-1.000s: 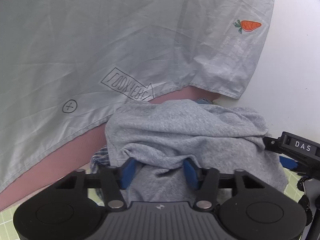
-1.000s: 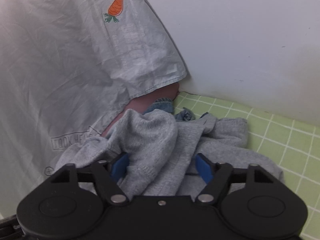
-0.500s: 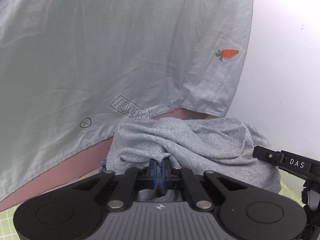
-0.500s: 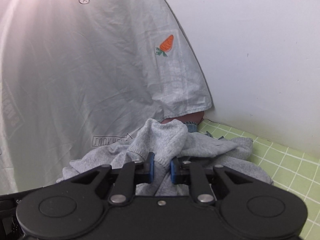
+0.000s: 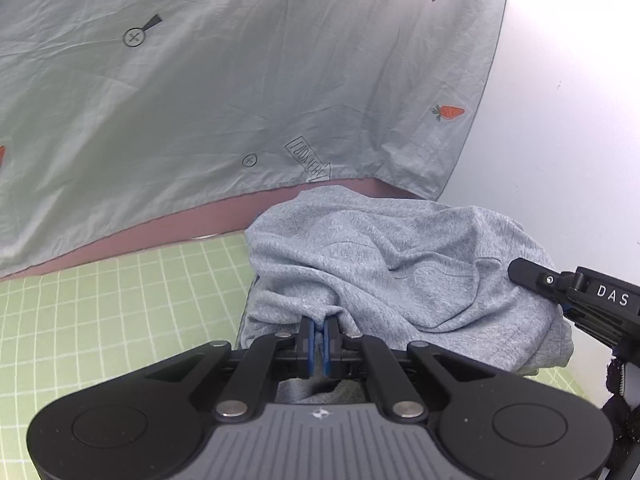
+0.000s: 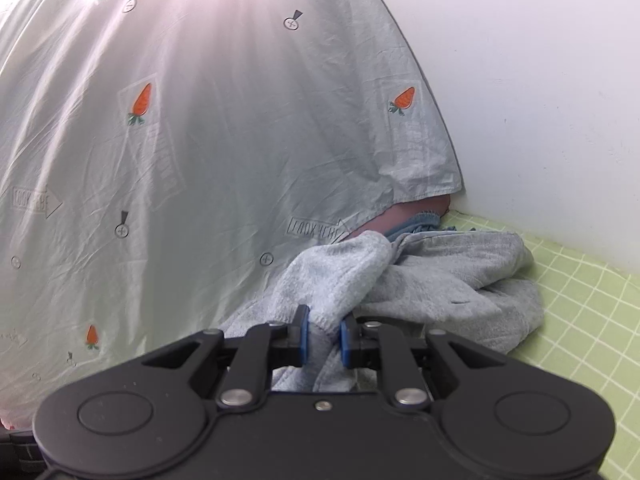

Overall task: Fold clothes
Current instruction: 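Pull the grey hoodie out of the pile with both grippers onto the open mat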

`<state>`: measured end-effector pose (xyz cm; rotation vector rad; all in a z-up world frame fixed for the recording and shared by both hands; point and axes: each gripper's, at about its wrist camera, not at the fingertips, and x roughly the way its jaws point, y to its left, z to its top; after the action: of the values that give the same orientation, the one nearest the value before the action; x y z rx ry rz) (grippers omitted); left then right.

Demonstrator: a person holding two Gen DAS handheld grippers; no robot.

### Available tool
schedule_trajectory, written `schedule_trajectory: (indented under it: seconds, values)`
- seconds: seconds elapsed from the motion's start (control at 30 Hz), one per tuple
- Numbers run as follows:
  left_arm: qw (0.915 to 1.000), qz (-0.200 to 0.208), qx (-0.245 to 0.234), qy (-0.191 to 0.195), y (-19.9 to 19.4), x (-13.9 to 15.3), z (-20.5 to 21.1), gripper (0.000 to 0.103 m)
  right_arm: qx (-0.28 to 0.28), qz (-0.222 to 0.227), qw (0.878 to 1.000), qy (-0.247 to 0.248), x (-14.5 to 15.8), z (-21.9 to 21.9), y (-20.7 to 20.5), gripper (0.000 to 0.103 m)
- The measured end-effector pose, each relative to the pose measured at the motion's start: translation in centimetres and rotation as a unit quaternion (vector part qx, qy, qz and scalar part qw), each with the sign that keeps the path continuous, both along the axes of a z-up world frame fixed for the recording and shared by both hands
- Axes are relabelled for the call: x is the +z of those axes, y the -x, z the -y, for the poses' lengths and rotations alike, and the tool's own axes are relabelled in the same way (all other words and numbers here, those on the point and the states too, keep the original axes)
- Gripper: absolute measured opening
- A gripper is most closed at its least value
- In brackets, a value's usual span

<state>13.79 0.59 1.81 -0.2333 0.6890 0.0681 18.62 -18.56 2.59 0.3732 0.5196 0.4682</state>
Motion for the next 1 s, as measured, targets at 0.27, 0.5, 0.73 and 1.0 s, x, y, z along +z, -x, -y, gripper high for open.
schedule_trajectory:
  seconds: [0.27,0.5,0.73,1.0]
  values:
    - [0.9991,-0.034,0.017,-0.02,11.8,-0.6,-3.0,0.001,0.056,-0.052,0.997,0.018,-2.8,-2.5,9.3,0.015]
    - [0.9894,-0.088,0.11,0.036,20.4,-4.1,-10.8,0.0,0.13,-0.071,0.987,0.067,-5.0,-10.3,14.5,0.015]
    - [0.9788,-0.091,0.179,0.04,26.6,-4.8,-17.4,0.0,0.159,-0.075,0.981,0.088,-6.2,-16.8,17.5,0.015]
    - [0.9753,-0.096,0.191,0.056,28.3,-5.7,-20.7,0.0,0.113,-0.075,0.981,0.139,-5.8,-16.4,18.6,0.02]
